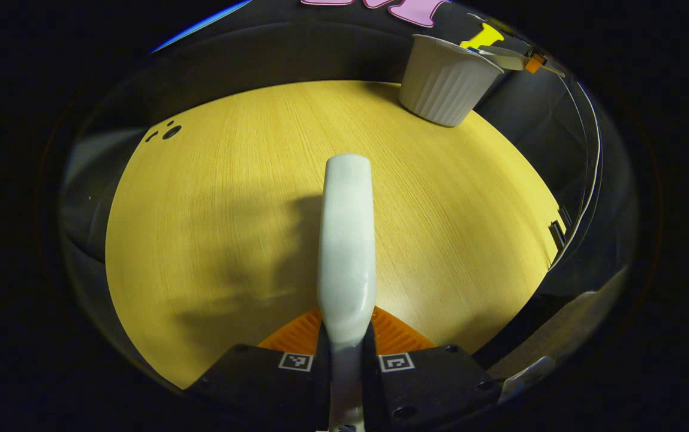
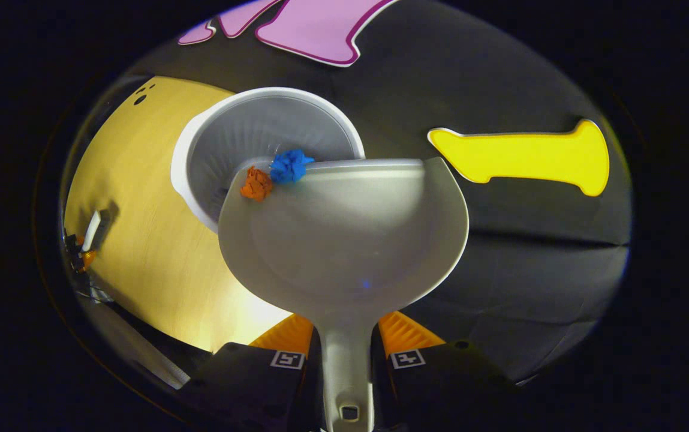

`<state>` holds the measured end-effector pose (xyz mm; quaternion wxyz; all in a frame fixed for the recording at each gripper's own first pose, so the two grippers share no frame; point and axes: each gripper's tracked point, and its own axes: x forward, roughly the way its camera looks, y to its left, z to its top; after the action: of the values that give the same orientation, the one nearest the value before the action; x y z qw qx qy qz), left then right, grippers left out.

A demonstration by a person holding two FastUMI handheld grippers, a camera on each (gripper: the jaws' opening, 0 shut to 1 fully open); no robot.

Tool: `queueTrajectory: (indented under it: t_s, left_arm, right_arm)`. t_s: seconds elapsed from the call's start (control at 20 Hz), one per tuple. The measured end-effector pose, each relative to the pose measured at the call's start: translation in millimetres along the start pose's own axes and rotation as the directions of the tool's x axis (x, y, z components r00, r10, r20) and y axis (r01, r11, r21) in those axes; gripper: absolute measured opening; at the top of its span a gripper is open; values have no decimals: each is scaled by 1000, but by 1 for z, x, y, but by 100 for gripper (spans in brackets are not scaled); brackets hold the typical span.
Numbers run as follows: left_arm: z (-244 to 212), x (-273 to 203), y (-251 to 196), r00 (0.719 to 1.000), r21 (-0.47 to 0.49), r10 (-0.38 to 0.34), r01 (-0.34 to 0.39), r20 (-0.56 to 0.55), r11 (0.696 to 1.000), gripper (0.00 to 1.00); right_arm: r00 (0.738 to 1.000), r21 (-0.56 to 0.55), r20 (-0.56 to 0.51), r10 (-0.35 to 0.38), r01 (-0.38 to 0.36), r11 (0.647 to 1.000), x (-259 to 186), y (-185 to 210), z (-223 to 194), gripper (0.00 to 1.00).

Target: Pick up the small broom and dustpan from the desktop, sweep the trash into the dustpan with the broom, and then empty the trash into the garbage bin.

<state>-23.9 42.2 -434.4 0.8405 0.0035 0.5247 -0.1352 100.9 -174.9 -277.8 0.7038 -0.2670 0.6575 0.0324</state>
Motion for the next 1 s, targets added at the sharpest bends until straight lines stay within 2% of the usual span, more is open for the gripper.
queueTrajectory:
  t_s: [0.15,0.2,0.35,0.5,0.55,0.6,0.7,0.85,0.9,1.0]
  left_arm:
    - [0,0,-1,1000,-3,-2,2,-2,1000,25]
    - [-1,0,-2,1000,-3,-2,2,-3,1000,25]
    - [-1,0,-4,1000,-9,-3,3,-7,1000,26]
    - [-3,1,-6,1000,-21,0,0,-10,1000,25]
    - [-3,0,-6,1000,-21,2,-2,-8,1000,25]
    - [-3,1,-7,1000,-18,5,-5,-6,1000,26]
    - [-3,-1,-7,1000,-14,12,-12,-3,1000,26]
    - [-1,-3,-5,999,-23,33,-33,2,999,25]
    - [-2,-4,-3,999,-27,42,-42,3,999,25]
    - [-2,-5,0,998,-37,59,-59,3,998,25]
  right_arm:
    - [1000,-8,-24,14,-14,1000,3,-1,2,41]
    - [1000,-10,-27,14,-14,1000,3,-3,3,37]
    - [1000,-71,-25,3,-4,997,-1,-3,9,37]
    - [1000,-85,-26,14,-16,996,-3,2,11,37]
    - [1000,-90,-26,9,-12,996,-3,0,12,41]
    - [1000,-88,-19,2,-3,996,-3,0,12,37]
    - [1000,-85,-9,-8,7,996,-3,-1,12,37]
    - [999,-58,47,0,3,998,-3,-4,12,41]
    - [997,-31,81,19,-16,999,-8,-3,7,37]
    - [987,15,152,55,-58,998,-21,2,0,37]
